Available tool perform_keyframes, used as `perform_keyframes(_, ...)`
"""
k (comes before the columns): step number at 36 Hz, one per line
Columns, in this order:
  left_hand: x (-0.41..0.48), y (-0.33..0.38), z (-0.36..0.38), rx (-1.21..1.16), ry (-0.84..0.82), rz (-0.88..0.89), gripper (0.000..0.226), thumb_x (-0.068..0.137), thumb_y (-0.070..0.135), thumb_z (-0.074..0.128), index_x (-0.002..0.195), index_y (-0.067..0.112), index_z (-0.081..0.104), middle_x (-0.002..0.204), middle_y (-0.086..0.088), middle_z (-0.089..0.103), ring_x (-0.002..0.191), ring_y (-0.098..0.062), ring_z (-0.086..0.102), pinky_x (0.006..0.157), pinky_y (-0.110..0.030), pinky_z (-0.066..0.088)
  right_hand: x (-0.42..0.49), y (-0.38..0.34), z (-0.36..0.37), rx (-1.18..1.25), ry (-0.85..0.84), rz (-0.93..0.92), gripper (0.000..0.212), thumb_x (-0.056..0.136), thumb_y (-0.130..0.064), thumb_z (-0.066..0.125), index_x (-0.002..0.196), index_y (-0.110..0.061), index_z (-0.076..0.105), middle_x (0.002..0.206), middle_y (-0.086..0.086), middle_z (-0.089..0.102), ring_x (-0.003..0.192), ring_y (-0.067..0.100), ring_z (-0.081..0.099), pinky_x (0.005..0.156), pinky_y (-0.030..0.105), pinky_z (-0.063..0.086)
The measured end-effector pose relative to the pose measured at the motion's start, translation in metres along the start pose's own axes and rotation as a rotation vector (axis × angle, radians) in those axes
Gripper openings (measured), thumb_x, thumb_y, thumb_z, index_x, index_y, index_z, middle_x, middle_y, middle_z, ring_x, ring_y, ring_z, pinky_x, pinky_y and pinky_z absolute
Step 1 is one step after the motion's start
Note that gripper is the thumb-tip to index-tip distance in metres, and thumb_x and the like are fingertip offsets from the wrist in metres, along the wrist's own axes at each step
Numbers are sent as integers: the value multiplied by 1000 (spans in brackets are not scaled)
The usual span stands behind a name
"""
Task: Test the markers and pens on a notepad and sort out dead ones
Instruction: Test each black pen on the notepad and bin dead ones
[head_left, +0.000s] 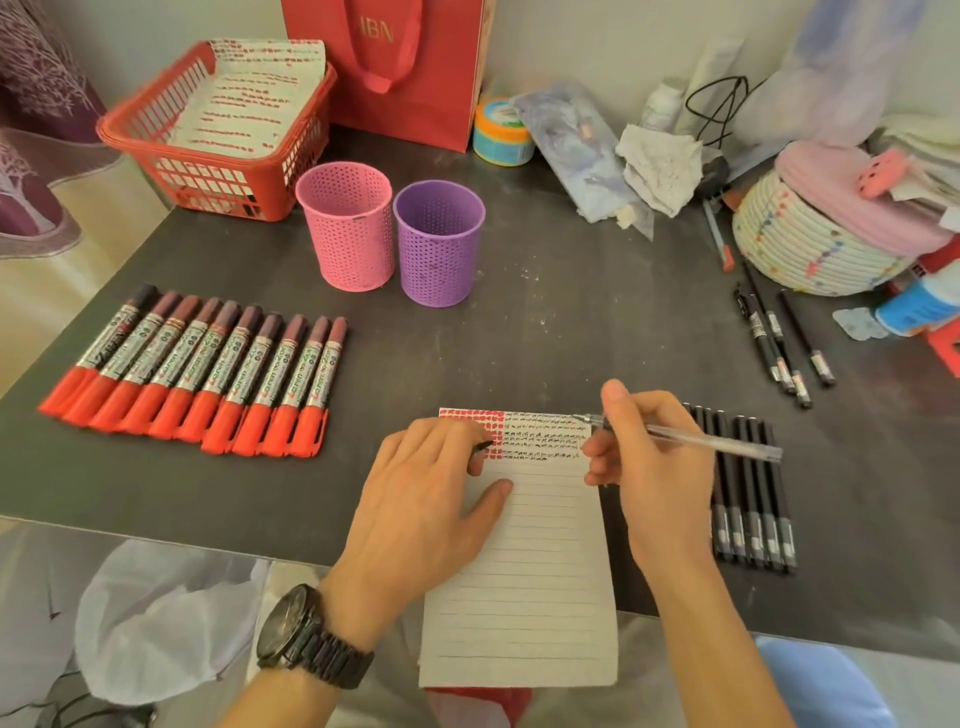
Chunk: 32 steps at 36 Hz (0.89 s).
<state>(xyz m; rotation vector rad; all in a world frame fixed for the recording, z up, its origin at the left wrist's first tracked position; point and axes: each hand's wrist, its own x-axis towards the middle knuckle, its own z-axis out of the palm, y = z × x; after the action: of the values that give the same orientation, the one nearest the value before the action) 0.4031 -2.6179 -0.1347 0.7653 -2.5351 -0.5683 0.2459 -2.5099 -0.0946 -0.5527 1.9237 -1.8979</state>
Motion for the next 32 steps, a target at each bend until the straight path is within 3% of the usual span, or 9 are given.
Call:
perform_keyframes(4, 0, 1, -2, -4, -19, -15, 33, 85, 44, 64, 97, 37, 35, 97, 19, 56, 101, -7, 50, 87, -19, 27, 4, 11, 0, -115, -17, 8, 34, 96, -39, 68, 67, -24, 59, 52, 7, 62, 40, 13, 52, 41, 22, 42)
perform_keyframes(7, 0, 1, -2, -15, -23, -22, 34, 85, 43, 66, 100, 38, 36, 98, 19, 57, 104, -6, 51, 88, -18, 25, 1, 21, 2, -251, 6, -54, 40, 95, -41, 68, 62, -22, 54, 47, 3, 60, 41, 9, 53, 47, 18, 42)
perform_keyframes(12, 1, 2, -3, -24, -26, -26, 51, 84, 40, 70, 100, 44, 22, 101, 17, 61, 105, -6, 51, 90, -17, 25, -3, 29, 4, -340, 73, -149, 41, 92, -31, 74, 58, -20, 53, 43, -2, 57, 41, 4, 51, 52, 11, 41)
perform_keyframes(18, 1, 2, -2, -34, -18, -37, 52, 83, 37, 72, 98, 43, 23, 103, 16, 61, 105, -8, 50, 89, -20, 25, -1, 32, 3, -369, 94, -88, 37, 92, -23, 72, 60, -16, 54, 43, -3, 59, 40, 2, 54, 51, 10, 41)
perform_keyframes(32, 1, 3, -2, -26, -25, -42, 49, 83, 38, 73, 97, 42, 26, 100, 17, 59, 105, -6, 49, 90, -19, 25, 0, 35, 4, -419, 60, -105, 35, 91, -25, 71, 60, -23, 55, 46, -8, 62, 44, 2, 58, 53, 10, 42)
